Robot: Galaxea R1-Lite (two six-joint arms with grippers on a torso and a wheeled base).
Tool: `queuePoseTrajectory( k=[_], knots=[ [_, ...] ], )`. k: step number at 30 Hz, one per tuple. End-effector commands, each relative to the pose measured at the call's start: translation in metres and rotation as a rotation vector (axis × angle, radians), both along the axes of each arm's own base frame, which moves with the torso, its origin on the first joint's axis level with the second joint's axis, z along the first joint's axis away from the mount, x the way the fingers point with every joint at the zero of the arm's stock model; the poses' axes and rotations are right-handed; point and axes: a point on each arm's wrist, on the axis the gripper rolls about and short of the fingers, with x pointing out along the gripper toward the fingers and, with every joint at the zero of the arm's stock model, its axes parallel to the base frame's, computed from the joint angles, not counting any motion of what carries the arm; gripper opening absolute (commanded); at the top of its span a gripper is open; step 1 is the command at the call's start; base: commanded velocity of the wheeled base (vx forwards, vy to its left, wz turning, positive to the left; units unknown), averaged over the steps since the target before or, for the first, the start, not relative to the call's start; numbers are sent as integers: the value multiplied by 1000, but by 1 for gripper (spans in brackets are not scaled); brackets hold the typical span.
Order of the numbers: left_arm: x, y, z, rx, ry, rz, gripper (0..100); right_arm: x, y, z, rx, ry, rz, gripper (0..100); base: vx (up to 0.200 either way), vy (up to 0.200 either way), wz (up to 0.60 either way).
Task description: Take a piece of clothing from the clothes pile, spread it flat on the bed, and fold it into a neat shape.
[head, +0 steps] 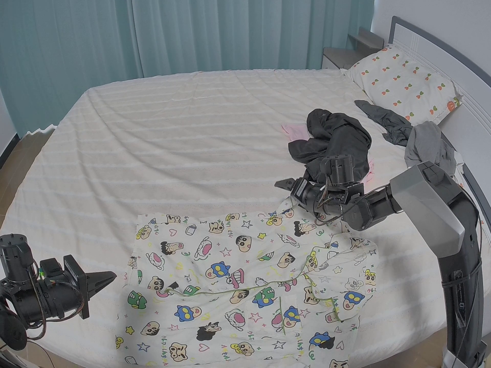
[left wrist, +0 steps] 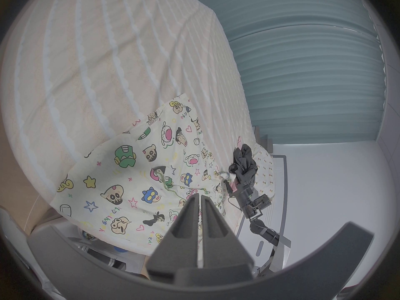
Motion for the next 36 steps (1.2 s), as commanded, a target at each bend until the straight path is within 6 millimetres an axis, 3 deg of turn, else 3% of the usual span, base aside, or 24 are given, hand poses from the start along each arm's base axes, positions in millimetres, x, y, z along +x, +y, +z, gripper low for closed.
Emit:
queuePoseTrajectory(
  k=[1, 6, 14, 19, 26, 35, 36],
  knots=[
    [2, 0, -3, -1, 19, 1, 0, 16, 14, 9, 127, -90, -29, 100, 0, 0, 0],
    [3, 0, -4, 0, 27, 0, 0, 22, 16, 15, 203, -201, -27, 100, 0, 0, 0],
    [3, 0, -4, 1, 24, 3, 0, 14, 6, 23, 185, -190, -45, 100, 0, 0, 0],
    [2, 0, -3, 1, 18, 3, 0, -19, -13, 27, 65, -151, -24, 100, 0, 0, 0],
    [3, 0, -4, -1, 24, 4, 0, -91, -48, 28, -62, -128, 6, 100, 0, 0, 0],
    [-3, -1, -9, -37, 56, -60, 0, -141, -67, 27, -88, -128, 18, 100, 0, 0, 0],
    [-6, -2, -11, -47, 59, -86, 0, -154, -76, 32, -94, -117, 2, 100, 0, 0, 0]
  ],
)
